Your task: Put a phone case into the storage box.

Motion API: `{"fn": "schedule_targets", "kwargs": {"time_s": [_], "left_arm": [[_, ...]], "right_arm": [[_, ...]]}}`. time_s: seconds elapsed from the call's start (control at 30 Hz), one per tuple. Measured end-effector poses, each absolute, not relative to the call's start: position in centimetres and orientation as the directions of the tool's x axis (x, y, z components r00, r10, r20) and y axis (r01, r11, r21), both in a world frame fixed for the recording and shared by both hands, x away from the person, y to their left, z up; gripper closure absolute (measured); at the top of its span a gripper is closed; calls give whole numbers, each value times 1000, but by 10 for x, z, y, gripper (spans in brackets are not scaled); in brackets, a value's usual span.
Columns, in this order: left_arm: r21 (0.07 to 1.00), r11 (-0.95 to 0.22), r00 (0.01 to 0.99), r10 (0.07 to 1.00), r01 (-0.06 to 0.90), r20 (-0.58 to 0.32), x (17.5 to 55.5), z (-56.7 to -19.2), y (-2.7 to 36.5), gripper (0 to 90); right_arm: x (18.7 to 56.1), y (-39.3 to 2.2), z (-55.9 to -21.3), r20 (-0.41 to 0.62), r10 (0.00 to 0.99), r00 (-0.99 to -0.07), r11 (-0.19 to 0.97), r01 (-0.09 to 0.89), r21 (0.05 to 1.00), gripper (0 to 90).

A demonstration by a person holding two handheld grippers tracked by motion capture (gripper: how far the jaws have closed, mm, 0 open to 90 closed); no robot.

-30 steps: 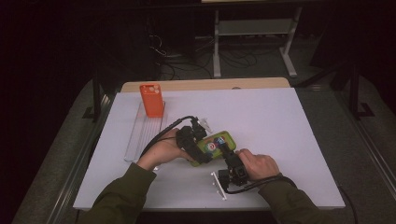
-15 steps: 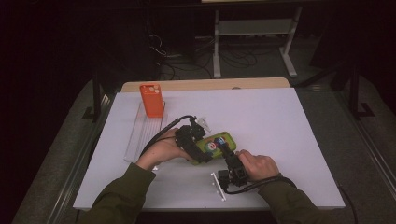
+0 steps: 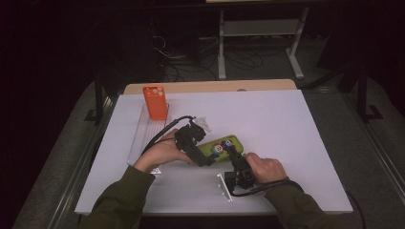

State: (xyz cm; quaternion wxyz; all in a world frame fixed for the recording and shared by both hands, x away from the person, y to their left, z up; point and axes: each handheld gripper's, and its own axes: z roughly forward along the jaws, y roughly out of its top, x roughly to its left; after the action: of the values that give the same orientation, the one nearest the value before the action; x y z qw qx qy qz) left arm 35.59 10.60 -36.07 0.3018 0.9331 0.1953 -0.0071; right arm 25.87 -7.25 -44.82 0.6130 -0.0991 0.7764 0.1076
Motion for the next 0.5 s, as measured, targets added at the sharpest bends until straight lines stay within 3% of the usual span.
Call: {"fn": "schedule_targets", "kwargs": {"time_s": [0.5], "left_arm": [[609,-689,906,403,393,-129,358,-356,131,0]], "right_arm": [[269,-84,-440,-922,162,-351,946,-211,247,760]]}}
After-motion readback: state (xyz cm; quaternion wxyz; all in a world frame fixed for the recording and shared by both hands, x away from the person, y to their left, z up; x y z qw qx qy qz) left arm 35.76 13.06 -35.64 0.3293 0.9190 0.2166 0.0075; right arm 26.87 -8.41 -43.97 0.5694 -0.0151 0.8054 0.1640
